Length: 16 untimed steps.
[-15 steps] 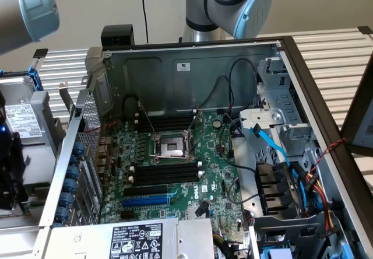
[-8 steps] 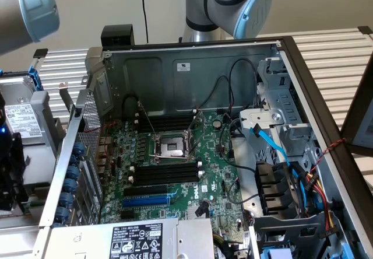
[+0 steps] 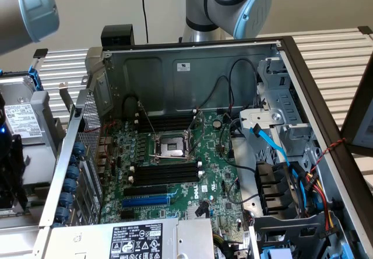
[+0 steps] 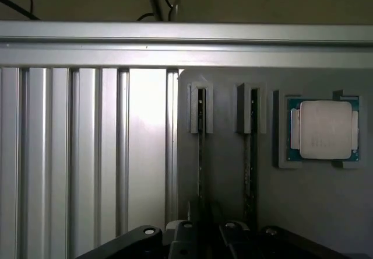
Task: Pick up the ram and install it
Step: 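Pick up the ram and move it above insertion slot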
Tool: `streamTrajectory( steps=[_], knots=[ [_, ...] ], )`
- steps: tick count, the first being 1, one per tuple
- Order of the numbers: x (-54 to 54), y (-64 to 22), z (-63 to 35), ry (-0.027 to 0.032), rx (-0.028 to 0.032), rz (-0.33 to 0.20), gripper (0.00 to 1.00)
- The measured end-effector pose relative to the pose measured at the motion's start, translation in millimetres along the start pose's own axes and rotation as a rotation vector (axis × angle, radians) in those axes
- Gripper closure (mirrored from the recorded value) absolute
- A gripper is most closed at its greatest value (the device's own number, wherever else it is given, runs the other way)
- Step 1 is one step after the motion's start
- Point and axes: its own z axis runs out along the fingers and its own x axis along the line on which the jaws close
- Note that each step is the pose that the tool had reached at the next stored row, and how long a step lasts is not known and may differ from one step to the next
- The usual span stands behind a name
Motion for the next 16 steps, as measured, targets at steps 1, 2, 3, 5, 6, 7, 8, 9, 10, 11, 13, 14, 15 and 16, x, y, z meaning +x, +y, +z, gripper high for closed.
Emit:
streamTrajectory(
  steps=[1, 2, 3, 5, 6, 7, 8, 9, 10, 11, 13, 14, 15, 16],
  knots=[
    [0.0, 0.0, 0.0, 0.0, 0.0001, 0.0, 0.8],
    [0.0, 0.0, 0.0, 0.0002, 0.0001, 0.0, 0.8],
    [0.0, 0.1, 0.0, 0.001, -0.0001, 0.0, 0.8],
    [0.1, 0.1, 0.0, 0.0028, -0.0001, 0.0, 0.82],
    [0.0, 0.1, 0.0, 0.0035, 0.0001, 0.0, 0.88],
    [0.0, 0.1, 0.1, 0.0042, 0.0002, 0.0, 0.88],
    [0.0, 0.1, 0.1, 0.0049, 0.0004, 0.0, 0.88],
    [0.0, 0.1, 0.1, 0.0053, 0.0004, 0.0, 0.88],
    [0.0, 0.1, 0.1, 0.0055, 0.0004, 0.0, 0.88],
    [0.0, 0.1, 0.1, 0.0055, 0.0005, 0.0, 0.88],
    [0.0, 0.1, 0.1, 0.0056, 0.0004, 0.0, 0.88],
    [0.0, 0.1, 0.1, 0.0056, 0.0004, 0.0, 0.88],
    [0.0, 0.1, 0.1, 0.0056, 0.0004, 0.0, 0.88],
    [0.0, 0.1, 0.1, 0.0056, 0.0004, 0.0, 0.88]
  ],
)
